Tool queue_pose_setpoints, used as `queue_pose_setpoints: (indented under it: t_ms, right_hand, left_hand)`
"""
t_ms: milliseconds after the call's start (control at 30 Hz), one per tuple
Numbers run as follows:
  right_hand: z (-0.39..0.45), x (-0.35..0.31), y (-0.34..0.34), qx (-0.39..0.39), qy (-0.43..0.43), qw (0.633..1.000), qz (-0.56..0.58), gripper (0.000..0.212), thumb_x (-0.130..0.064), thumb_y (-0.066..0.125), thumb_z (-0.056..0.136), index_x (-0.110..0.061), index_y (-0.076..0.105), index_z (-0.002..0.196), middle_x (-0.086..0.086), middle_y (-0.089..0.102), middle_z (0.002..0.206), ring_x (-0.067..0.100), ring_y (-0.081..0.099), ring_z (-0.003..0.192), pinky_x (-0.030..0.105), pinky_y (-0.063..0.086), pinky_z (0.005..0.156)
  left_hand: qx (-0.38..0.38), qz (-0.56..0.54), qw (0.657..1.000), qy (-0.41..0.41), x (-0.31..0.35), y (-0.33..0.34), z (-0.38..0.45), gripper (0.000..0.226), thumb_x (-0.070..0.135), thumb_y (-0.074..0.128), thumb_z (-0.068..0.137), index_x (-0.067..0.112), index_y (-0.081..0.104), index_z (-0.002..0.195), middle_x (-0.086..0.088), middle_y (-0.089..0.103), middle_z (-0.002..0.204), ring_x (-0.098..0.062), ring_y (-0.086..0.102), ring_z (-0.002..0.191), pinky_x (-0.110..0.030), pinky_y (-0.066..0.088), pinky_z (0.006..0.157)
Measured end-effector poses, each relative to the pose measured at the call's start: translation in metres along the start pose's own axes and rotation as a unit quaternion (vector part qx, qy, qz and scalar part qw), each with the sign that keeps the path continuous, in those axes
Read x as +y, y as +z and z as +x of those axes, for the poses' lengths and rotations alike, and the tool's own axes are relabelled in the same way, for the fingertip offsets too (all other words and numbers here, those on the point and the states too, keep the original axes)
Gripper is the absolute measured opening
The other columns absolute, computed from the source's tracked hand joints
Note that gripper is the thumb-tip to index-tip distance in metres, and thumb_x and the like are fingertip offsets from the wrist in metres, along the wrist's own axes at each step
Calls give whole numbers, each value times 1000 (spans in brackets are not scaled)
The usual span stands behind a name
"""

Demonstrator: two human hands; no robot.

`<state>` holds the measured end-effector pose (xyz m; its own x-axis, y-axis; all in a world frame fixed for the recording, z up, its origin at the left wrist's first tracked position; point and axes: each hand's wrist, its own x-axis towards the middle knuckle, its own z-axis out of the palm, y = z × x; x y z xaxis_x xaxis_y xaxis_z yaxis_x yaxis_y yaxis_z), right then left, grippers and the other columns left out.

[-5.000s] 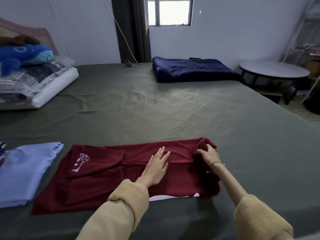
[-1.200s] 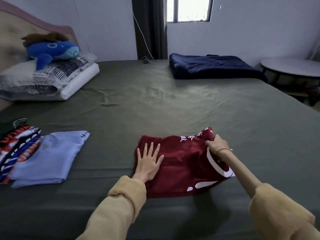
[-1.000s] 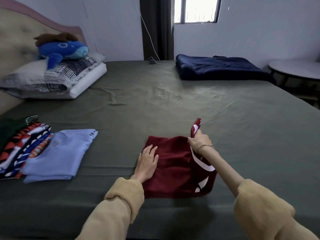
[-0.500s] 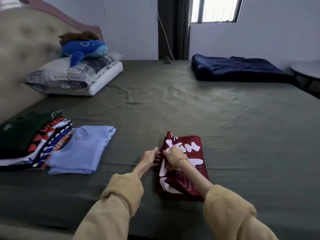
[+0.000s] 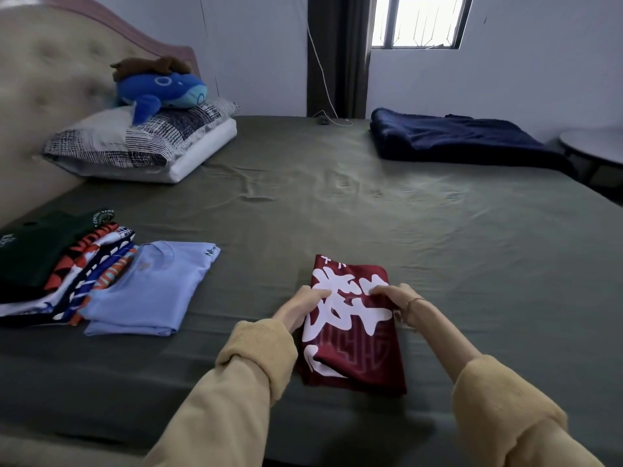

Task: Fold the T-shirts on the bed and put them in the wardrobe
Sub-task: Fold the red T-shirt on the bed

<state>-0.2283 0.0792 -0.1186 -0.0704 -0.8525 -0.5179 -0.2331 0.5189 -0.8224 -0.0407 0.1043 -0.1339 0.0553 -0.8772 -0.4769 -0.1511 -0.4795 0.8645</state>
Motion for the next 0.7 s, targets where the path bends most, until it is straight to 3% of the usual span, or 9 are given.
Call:
queue_pose_setpoints:
  t_ms: [133, 233, 333, 400, 467, 533, 567, 633, 700]
  right_hand:
    - [-2, -30, -4, -29, -84, 992, 89, 9, -5, 64, 81, -12, 61, 85, 1, 60, 79, 13, 56, 70, 22, 43, 56]
    - [-12, -60, -13, -36, -184, 972, 145, 21, 3, 62, 78, -18, 59, 75, -1, 60, 75, 12, 57, 69, 21, 44, 57]
    - [-30, -79, -28, -52, -285, 944, 156, 31, 9, 61, 77, -22, 61, 81, -9, 64, 72, 4, 60, 67, 13, 47, 57]
    - [-31, -75, -38, -60, -356, 926, 110, 39, 15, 61, 75, -21, 64, 89, -12, 68, 73, 4, 63, 73, 15, 50, 68]
    - [-30, -57, -45, -78, -404, 911, 30, 43, 21, 57, 76, -11, 65, 103, -15, 70, 72, -1, 64, 74, 16, 52, 69]
    - [-22, -29, -47, -114, -396, 907, -82, 47, 27, 48, 77, 0, 61, 113, -13, 69, 69, -5, 62, 69, 19, 55, 68]
    - [-19, -14, -48, -151, -377, 900, -157, 42, 26, 45, 76, 4, 64, 106, -8, 68, 71, -3, 60, 69, 26, 56, 71]
    - [-14, 12, -51, -233, -328, 859, -316, 39, 11, 43, 65, -5, 69, 89, 2, 67, 83, 4, 58, 77, 34, 51, 79]
    - [-11, 25, -57, -272, -277, 853, -349, 46, 4, 43, 57, -13, 72, 89, -1, 70, 91, 6, 61, 86, 27, 48, 82]
  left_hand:
    - [-20, -29, 997, 73, 32, -11, -10, 28, 20, 53, 96, 0, 63, 114, -12, 68, 106, -13, 66, 76, -18, 51, 57]
    - [-12, -47, 987, 154, 67, -19, -21, 23, 18, 53, 95, 5, 64, 111, -6, 68, 101, -11, 66, 78, -13, 51, 57]
    - [-7, -31, 972, 234, 92, -28, -29, 13, 9, 54, 93, 15, 66, 96, 5, 70, 89, -3, 67, 76, -11, 50, 63]
    - [14, -13, 960, 278, 91, -30, -29, 17, -3, 53, 91, 6, 64, 100, 12, 68, 81, 8, 64, 68, -7, 47, 64]
    - [33, 23, 957, 286, 69, -32, -22, 30, -16, 44, 90, -5, 54, 116, 16, 66, 71, 14, 59, 61, -6, 46, 65]
    - [23, 121, 955, 270, 34, -34, -15, 33, -22, 40, 89, -10, 52, 118, 3, 66, 81, 15, 57, 63, -11, 45, 69]
    - [2, 196, 949, 248, 17, -36, -10, 33, -21, 42, 87, -11, 57, 115, -6, 64, 94, 13, 58, 71, -15, 45, 75]
    - [-50, 307, 930, 196, -14, -40, -4, 45, -18, 45, 78, 1, 66, 113, -5, 54, 118, 0, 54, 103, -20, 42, 94]
    - [-54, 309, 937, 154, -27, -41, -3, 52, -17, 46, 69, 13, 72, 104, 2, 49, 116, -8, 47, 108, -24, 38, 99]
